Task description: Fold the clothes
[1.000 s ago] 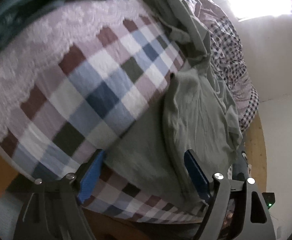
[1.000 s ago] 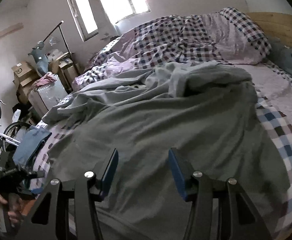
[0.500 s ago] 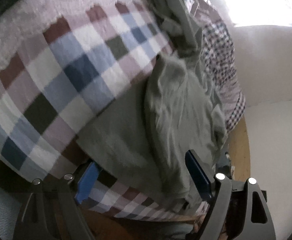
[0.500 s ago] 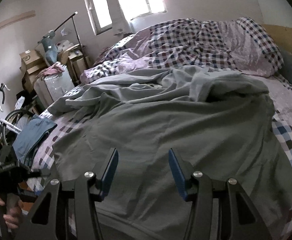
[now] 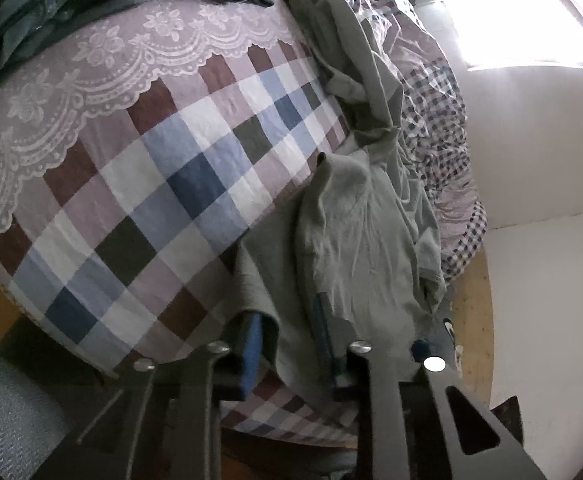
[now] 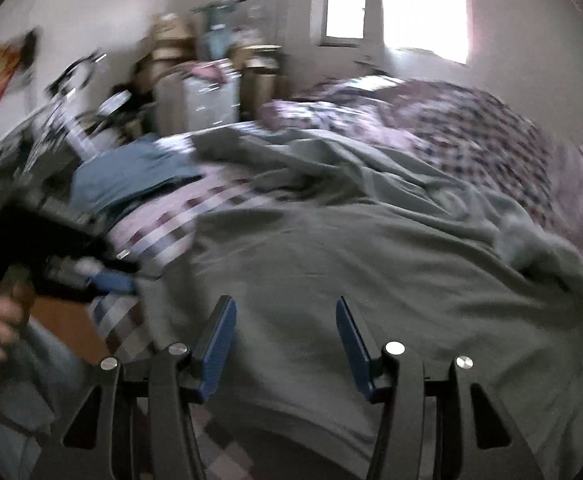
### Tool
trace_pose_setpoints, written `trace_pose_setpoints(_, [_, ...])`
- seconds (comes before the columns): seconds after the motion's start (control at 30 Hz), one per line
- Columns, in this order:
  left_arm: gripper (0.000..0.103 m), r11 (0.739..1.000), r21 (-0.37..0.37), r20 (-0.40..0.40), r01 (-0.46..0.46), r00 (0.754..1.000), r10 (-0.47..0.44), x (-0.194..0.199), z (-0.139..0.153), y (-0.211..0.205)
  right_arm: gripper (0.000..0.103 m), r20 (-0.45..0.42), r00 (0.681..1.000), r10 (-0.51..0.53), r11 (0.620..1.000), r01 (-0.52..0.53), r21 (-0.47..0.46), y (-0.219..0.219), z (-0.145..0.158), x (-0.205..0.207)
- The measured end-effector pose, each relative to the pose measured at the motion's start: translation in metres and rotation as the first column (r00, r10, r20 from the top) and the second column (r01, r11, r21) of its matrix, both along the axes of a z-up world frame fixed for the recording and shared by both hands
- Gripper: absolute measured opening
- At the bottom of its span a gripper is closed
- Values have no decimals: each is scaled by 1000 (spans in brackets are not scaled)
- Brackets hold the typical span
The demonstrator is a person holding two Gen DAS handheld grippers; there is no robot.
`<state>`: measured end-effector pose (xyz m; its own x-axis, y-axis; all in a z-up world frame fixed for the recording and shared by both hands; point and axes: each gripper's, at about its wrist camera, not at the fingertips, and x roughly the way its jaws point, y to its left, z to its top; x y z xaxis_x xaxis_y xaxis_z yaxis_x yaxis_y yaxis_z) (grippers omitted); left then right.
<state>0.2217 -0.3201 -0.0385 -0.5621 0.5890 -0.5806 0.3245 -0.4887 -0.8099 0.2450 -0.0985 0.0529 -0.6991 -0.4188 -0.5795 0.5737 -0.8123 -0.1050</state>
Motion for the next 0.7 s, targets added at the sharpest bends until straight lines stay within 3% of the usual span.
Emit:
trace_pose_setpoints(0.07, [5, 1000, 5, -3, 17, 1000, -17, 0, 1, 0, 55, -18, 998, 64, 996, -63, 58, -20, -10, 9])
trace_pose_setpoints(0.23, [3, 999, 17, -16, 51, 999, -51, 1, 5, 0, 55, -53, 981, 185, 965, -171, 199, -66, -38, 23])
trace_pose_setpoints(0.47, [3, 995, 73, -34, 70, 997, -68, 4, 8, -7, 55, -147, 967, 207, 947, -160, 277, -99, -61, 29])
trace_pose_setpoints(0.7, [2, 977, 150, -77, 151, 987, -141, 1, 13, -6, 55, -301, 927, 223, 915, -93, 392, -123, -85, 35])
